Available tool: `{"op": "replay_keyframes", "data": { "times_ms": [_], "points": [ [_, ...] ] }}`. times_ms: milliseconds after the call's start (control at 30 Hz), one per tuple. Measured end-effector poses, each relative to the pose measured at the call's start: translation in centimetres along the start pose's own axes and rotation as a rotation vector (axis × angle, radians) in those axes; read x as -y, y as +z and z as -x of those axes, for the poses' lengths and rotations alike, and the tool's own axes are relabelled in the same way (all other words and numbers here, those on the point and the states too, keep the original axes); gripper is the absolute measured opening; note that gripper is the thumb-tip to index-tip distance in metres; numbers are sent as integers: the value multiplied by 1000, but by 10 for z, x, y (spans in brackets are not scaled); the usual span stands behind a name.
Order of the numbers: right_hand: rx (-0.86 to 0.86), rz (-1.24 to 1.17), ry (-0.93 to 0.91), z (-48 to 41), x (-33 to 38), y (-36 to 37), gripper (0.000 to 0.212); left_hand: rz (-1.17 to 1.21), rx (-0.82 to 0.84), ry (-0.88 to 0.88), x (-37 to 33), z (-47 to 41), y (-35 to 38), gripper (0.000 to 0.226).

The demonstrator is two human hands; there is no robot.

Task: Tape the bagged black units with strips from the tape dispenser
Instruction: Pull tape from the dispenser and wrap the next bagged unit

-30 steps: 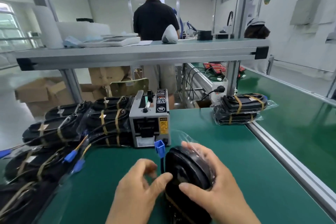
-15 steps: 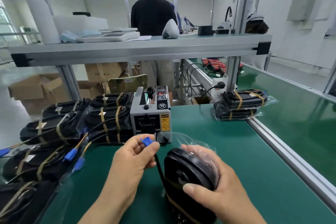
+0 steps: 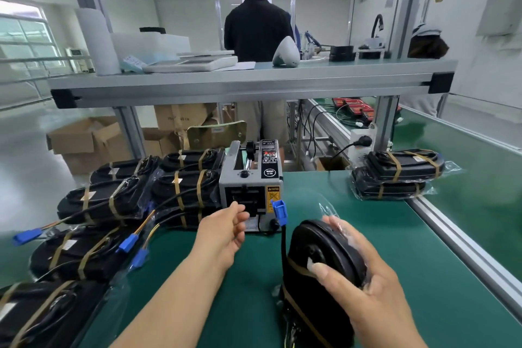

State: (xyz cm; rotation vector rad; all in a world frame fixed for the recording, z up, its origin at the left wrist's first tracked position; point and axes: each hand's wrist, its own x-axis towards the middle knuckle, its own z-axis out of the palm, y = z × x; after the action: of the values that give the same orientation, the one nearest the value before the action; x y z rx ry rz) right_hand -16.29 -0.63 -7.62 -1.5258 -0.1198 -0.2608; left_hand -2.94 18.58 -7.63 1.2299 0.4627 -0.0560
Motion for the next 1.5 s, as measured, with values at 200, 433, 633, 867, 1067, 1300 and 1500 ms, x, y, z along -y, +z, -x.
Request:
{"op": "replay_keyframes", "data": {
  "times_ms": [200, 433, 633, 867, 1067, 1300, 1500],
  "points": [
    [-24, 5, -2, -2, -4, -4, 66, 68, -44, -174, -11, -27, 18, 29],
    [2, 31, -9, -2, -9, -3, 62, 139, -67, -226, -15, -34, 30, 18],
    [2, 34, -3, -2, -8, -5, 65, 254, -62, -255, -11, -33, 34, 23],
    [27, 74, -7, 2, -5, 0, 64, 262, -188, -168, -7, -39, 40, 23],
    [46, 124, -15, 2, -5, 1, 65, 90, -55, 451, -30, 53, 12, 24],
    [-2, 195, -46, 7, -10, 8, 63, -654, 504, 598, -39, 143, 4, 21],
    [-9, 213, -46, 7, -12, 8, 61, -718, 437, 570, -38, 131, 19, 16]
  ]
}}
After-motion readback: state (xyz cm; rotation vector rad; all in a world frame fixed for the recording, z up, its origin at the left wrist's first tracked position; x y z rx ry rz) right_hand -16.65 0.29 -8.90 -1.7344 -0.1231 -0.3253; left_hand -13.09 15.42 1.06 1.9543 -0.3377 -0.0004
